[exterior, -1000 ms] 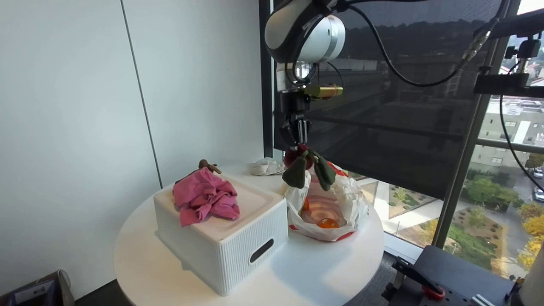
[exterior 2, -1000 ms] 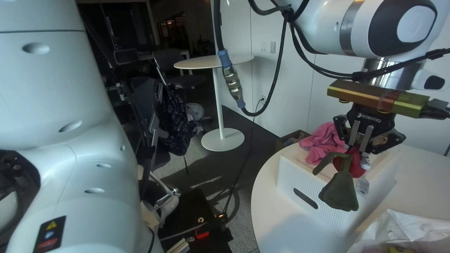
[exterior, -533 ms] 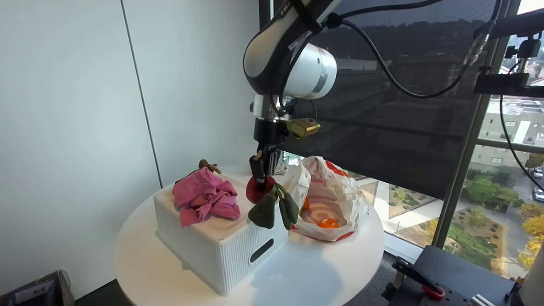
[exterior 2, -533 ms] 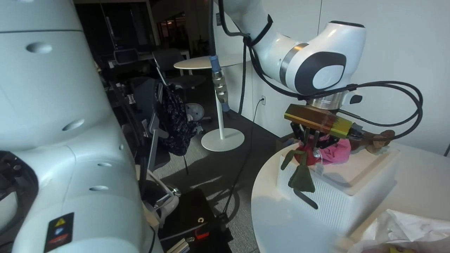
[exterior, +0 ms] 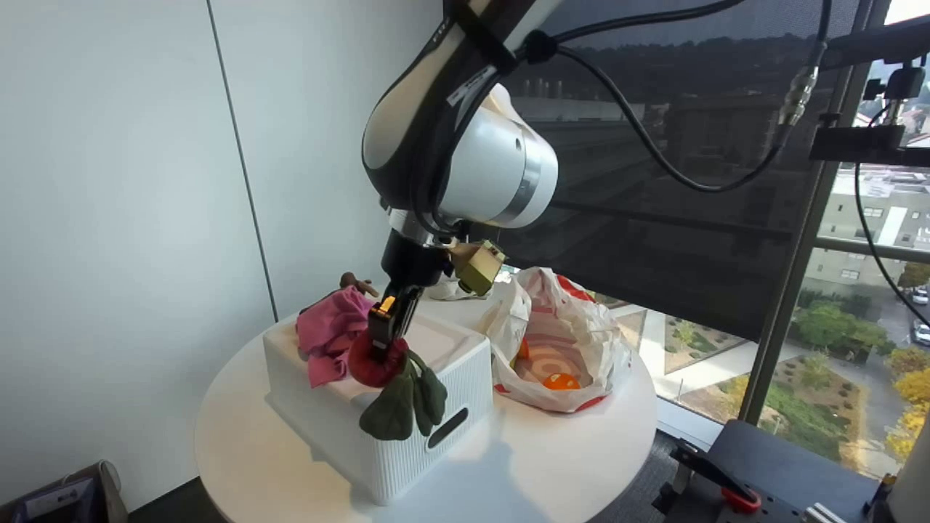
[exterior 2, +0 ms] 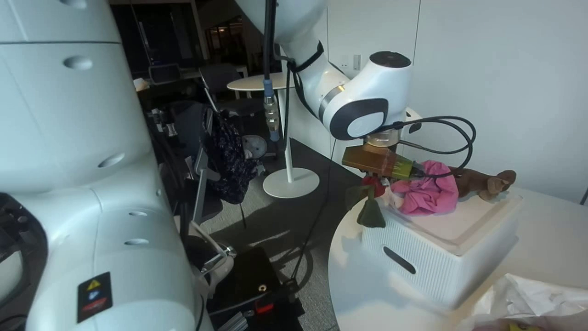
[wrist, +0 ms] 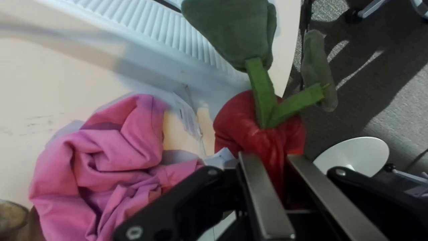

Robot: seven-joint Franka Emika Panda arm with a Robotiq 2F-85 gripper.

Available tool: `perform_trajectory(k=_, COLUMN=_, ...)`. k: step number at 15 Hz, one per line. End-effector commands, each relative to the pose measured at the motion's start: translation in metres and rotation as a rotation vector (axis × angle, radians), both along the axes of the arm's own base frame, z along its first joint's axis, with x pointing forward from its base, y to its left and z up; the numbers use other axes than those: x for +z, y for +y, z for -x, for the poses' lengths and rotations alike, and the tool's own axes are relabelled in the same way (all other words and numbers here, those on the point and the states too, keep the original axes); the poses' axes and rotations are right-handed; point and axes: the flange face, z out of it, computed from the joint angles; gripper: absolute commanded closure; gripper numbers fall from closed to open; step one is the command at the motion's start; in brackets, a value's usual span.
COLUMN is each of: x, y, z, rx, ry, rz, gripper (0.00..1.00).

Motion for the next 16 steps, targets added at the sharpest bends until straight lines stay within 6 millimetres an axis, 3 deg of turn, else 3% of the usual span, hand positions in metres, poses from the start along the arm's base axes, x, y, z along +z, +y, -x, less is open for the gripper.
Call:
perform_trajectory(k=1, x=-0.012, y=0.010, z=-0.011, rx=0.045, ry=-0.119, rz=0.026, gripper=0.92)
perform_trajectory(k=8, x=-0.059, y=-0.008, z=-0.029, rx=0.012, ry=-0.189, rz=0.083, gripper=0.92)
perform_trajectory(k=10, x=-0.060, y=-0.009, z=-0.031, rx=-0.001, ry=-0.195, rz=0.080, gripper=0.58)
perform_trajectory(k=16, x=-0.039, y=-0.012, z=-0.027, rx=0.013, ry=-0.152, rz=0.052, gripper=0.15)
